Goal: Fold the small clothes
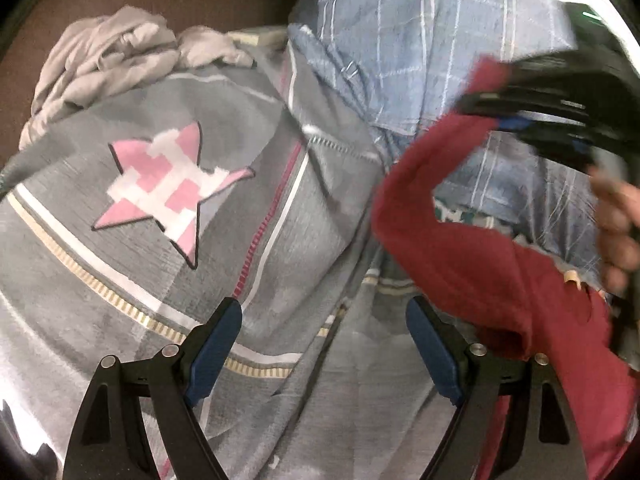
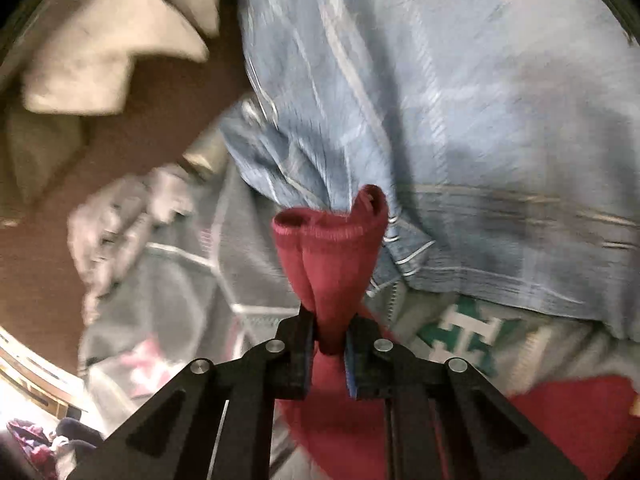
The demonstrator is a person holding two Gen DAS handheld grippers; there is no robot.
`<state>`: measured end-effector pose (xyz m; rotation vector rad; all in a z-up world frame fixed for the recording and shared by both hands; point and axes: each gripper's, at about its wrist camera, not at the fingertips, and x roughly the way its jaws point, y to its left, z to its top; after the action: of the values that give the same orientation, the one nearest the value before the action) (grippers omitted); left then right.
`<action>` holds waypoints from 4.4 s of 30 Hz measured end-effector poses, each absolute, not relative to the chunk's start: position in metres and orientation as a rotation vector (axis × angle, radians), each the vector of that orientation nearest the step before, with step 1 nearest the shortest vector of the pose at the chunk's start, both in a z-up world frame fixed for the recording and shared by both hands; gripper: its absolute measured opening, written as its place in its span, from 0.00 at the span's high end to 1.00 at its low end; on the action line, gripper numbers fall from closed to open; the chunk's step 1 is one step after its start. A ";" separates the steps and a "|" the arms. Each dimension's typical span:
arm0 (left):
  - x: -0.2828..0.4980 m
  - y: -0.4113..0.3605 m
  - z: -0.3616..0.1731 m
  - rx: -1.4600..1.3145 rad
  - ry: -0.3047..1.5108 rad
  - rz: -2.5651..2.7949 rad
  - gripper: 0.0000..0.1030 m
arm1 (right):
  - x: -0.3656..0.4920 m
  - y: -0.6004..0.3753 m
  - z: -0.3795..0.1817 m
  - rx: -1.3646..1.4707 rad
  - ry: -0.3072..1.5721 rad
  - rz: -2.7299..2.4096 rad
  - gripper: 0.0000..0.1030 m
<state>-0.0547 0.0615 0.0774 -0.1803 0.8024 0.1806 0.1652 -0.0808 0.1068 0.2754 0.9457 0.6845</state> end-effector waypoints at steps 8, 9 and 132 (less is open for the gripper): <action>-0.074 0.032 0.098 -0.140 0.739 0.135 0.18 | 0.105 -0.223 0.183 0.310 0.788 0.625 0.89; -0.076 0.028 0.102 -0.130 0.732 0.129 0.18 | 0.099 -0.239 0.187 0.305 0.780 0.609 0.89; -0.034 -0.073 0.055 -0.036 0.889 -0.085 0.12 | -0.053 -0.491 0.052 0.278 1.027 -0.120 0.42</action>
<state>-0.0339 -0.0725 0.0550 -0.0360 0.8888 -0.0849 -0.0527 -0.4915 0.0524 0.2778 1.0274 -0.1197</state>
